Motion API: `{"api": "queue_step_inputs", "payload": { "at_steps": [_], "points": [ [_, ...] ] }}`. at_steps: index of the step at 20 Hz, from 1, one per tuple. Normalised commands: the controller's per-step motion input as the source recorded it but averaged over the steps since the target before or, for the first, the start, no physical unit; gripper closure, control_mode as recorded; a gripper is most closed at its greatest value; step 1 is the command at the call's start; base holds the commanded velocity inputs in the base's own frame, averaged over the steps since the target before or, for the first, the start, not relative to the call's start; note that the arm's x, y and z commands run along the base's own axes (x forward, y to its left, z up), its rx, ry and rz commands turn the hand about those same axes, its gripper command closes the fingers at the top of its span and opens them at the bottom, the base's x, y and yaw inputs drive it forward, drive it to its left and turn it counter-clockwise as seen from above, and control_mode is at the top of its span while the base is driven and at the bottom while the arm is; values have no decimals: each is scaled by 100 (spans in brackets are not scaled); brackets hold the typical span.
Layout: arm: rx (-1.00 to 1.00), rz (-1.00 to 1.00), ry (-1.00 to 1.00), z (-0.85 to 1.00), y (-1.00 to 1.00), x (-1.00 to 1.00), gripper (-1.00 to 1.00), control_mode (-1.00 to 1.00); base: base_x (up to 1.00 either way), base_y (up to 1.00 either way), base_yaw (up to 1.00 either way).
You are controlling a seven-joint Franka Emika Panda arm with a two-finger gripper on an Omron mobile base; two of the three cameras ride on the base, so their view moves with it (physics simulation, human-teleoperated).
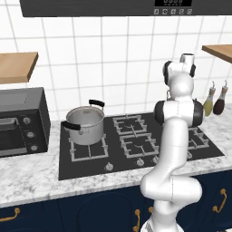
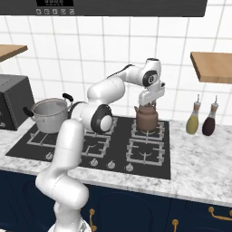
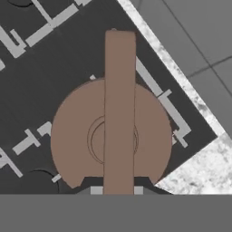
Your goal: Pick the kettle from the counter and place it on a stove burner. Then turn the burner on.
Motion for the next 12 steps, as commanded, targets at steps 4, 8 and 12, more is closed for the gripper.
{"api": "queue_step_inputs", "payload": {
  "at_steps": [4, 8, 12],
  "points": [
    [0, 1, -8, -12, 1, 4, 100, -100, 0, 0, 0],
    [0, 0, -6, -10, 0, 1, 100, -100, 0, 0, 0],
    [0, 0, 0, -15, 0, 0, 100, -100, 0, 0, 0]
  ]
}}
